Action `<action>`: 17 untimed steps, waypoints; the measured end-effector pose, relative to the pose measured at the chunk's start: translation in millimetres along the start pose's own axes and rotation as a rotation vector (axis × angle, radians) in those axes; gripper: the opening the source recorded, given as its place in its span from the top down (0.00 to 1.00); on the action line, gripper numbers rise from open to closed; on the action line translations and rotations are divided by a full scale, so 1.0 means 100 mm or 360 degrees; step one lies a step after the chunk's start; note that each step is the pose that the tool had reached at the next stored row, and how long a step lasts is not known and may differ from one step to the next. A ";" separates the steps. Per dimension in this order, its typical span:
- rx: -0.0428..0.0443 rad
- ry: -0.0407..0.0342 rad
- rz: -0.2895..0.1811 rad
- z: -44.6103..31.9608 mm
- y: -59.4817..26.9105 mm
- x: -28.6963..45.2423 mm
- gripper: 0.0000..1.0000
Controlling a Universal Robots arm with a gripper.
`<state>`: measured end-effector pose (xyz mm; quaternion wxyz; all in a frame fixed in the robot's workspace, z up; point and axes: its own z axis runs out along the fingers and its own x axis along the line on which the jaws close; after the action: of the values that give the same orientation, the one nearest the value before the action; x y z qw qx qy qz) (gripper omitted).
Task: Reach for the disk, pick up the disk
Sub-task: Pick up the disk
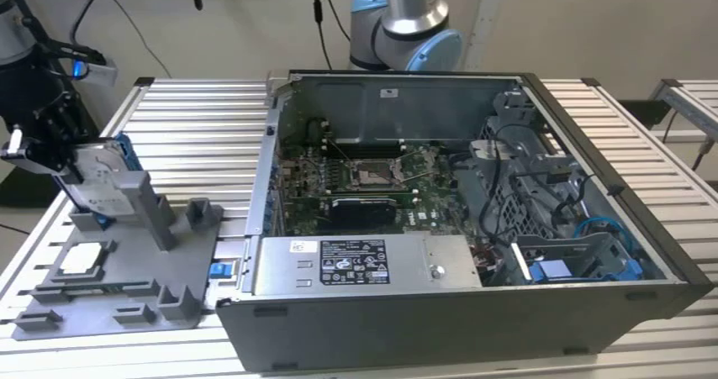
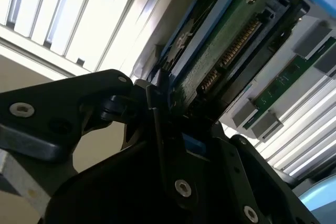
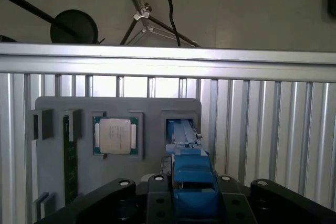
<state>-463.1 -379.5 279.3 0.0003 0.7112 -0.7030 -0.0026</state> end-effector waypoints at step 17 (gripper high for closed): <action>0.0000 0.0004 0.0000 -0.557 0.003 -0.001 1.00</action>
<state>-463.2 -379.5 335.0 0.0013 0.7112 -0.7030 -0.0018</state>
